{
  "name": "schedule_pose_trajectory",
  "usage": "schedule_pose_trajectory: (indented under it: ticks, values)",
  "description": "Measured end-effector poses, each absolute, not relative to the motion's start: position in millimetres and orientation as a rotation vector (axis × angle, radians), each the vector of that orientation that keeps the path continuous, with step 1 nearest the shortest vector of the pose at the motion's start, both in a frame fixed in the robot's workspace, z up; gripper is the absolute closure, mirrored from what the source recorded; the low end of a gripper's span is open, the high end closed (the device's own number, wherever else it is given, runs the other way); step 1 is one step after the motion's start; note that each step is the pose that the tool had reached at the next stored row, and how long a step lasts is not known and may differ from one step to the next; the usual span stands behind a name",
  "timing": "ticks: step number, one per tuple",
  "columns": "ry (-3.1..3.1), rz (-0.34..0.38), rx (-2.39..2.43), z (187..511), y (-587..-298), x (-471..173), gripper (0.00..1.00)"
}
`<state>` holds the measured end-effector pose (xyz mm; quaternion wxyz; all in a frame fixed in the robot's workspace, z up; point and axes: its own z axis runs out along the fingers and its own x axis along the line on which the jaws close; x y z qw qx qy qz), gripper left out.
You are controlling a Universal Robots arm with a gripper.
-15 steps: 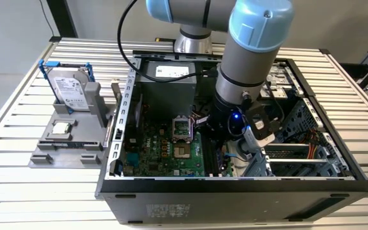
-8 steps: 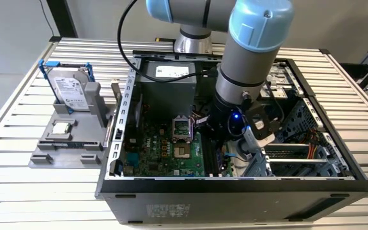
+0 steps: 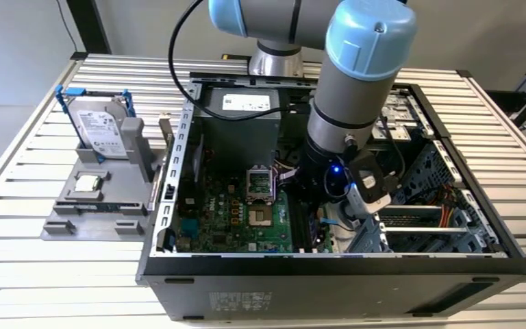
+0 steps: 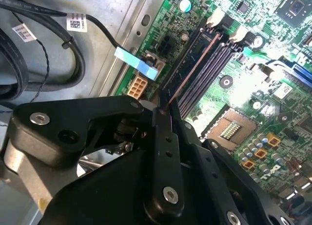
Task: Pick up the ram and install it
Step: 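Insert the ram into the slot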
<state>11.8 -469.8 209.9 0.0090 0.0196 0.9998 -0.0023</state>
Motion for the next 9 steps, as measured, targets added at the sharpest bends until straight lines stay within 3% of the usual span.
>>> schedule_pose_trajectory:
  ticks: [7, 8, 9]
  values:
    - [3.123, -0.007, 0.061, 209.7, -469.8, 11.8, 1.0]
    - [3.123, -0.007, 0.061, 209.6, -469.7, 11.9, 0.0]
    - [3.123, -0.007, 0.061, 209.5, -469.7, 11.8, 0.0]
